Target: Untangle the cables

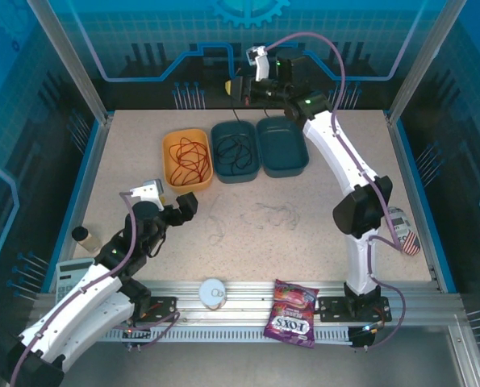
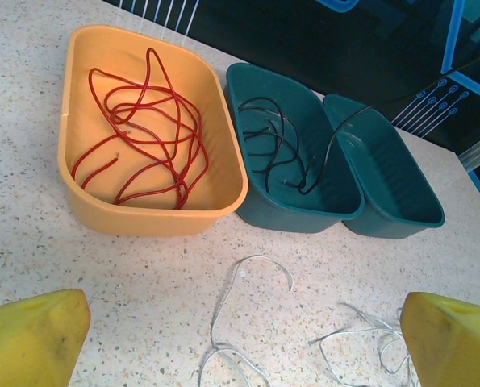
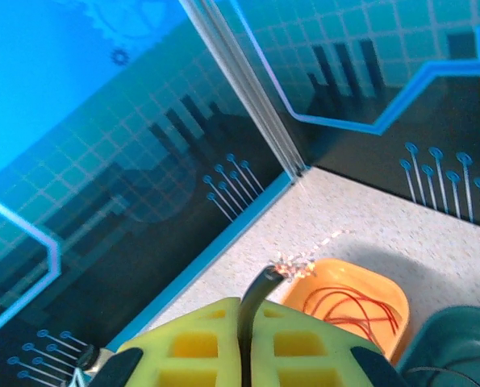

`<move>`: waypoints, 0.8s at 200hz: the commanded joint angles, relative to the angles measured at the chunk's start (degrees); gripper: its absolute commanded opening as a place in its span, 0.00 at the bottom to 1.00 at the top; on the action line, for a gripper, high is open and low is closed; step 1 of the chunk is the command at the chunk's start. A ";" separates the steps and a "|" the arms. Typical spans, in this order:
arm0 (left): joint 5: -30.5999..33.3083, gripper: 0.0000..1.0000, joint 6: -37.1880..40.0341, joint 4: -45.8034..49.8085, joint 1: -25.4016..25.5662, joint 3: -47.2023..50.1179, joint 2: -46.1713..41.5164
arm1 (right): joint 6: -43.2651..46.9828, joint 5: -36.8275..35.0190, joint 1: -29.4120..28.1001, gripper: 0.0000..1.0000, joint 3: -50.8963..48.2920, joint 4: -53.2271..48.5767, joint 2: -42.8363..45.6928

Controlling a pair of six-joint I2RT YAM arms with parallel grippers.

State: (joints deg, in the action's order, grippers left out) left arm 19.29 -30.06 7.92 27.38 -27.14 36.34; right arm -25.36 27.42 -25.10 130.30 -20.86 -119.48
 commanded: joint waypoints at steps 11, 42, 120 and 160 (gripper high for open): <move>0.81 0.99 0.23 1.02 -0.13 0.50 -0.65 | 0.67 -7.86 0.41 0.09 1.84 -2.96 -2.65; 0.33 0.99 -0.04 0.81 -0.18 0.55 -0.50 | 1.98 -18.50 -0.09 0.09 2.09 -6.88 -5.29; -0.74 0.99 -0.17 -0.05 -0.18 0.52 0.40 | 8.73 -28.78 -3.85 0.08 5.11 -12.36 -12.91; -1.01 0.99 -0.31 -0.38 -0.17 0.59 0.91 | 10.30 -26.56 -5.28 0.08 5.44 -12.18 -15.70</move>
State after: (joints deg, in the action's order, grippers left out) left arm 19.22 -30.09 7.88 27.38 -27.14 37.10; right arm -17.23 0.23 -29.34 132.90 -32.32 -132.86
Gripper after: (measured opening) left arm 0.992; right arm 0.079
